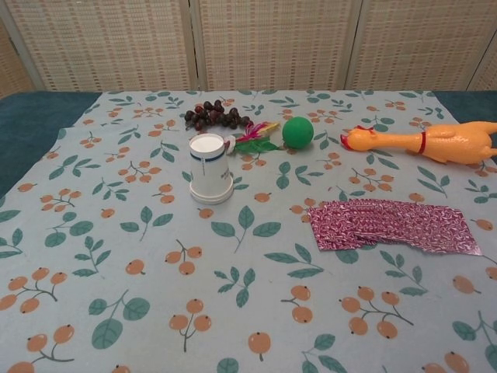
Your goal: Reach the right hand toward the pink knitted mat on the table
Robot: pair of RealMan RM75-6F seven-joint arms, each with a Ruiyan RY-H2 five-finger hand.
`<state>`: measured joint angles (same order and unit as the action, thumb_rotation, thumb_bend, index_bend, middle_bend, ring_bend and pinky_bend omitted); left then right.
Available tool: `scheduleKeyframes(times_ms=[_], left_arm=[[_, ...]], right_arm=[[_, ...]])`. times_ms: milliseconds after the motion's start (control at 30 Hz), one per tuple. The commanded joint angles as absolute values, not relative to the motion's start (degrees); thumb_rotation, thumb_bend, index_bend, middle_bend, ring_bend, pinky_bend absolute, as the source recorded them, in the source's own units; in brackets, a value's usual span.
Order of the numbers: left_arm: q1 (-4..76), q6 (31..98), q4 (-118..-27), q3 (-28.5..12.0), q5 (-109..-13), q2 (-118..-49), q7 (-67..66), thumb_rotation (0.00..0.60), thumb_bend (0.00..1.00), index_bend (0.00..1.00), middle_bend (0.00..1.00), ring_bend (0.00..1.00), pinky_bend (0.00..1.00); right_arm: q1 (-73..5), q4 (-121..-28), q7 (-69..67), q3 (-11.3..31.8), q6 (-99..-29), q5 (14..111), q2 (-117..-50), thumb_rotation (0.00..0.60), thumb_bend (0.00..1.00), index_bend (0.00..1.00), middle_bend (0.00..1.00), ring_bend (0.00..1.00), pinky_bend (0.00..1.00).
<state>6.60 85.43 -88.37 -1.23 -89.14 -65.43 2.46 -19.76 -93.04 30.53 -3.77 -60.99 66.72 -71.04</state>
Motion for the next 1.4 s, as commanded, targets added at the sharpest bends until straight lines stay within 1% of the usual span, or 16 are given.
scheduleKeyframes(times_ms=[33,200,533,933,1167,1400], left_arm=[[6.61,85.32,-88.39,-1.17,-89.1,-65.43,2.39,0.6,0.49,0.18,0.12,0.13,0.34],[6.68,85.11,-88.37,-1.15,-89.02,-65.38,2.47,0.6,0.49,0.18,0.12,0.13,0.34],[6.73,84.89,-88.32,-1.17,-88.82,-65.3,2.74,0.6,0.49,0.18,0.12,0.13,0.34],[6.78,84.76,-88.43,-1.19,-88.71,-65.27,2.62,0.6,0.49,0.18,0.12,0.13,0.34],[6.72,84.87,-88.48,-1.11,-88.85,-65.22,2.61,0.6,0.49,0.18,0.12,0.13,0.34],[6.71,84.97,-88.54,-1.14,-88.87,-65.19,2.5,0.6,0.49,0.18,0.12,0.13,0.34]], right_arm=[[-19.7,-90.94,25.03,-3.04,-62.22,71.78,-73.04,0.6,0.75,0.41,0.77,0.85,0.95],[-20.91,-88.78,23.6,-2.43,-60.15,72.5,-74.93,0.6,0.75,0.29,0.77,0.85,0.95],[-22.39,-87.78,25.41,-1.34,-57.31,69.55,-76.63,0.6,0.76,0.2,0.77,0.85,0.95],[-23.93,-86.36,27.48,-0.57,-54.25,64.56,-77.48,0.6,0.76,0.19,0.77,0.85,0.95],[-24.31,-85.11,28.48,-0.08,-54.17,61.99,-77.87,0.6,0.76,0.19,0.77,0.85,0.95],[-24.57,-83.16,29.06,1.56,-54.52,57.43,-78.0,0.6,0.76,0.19,0.77,0.85,0.95]])
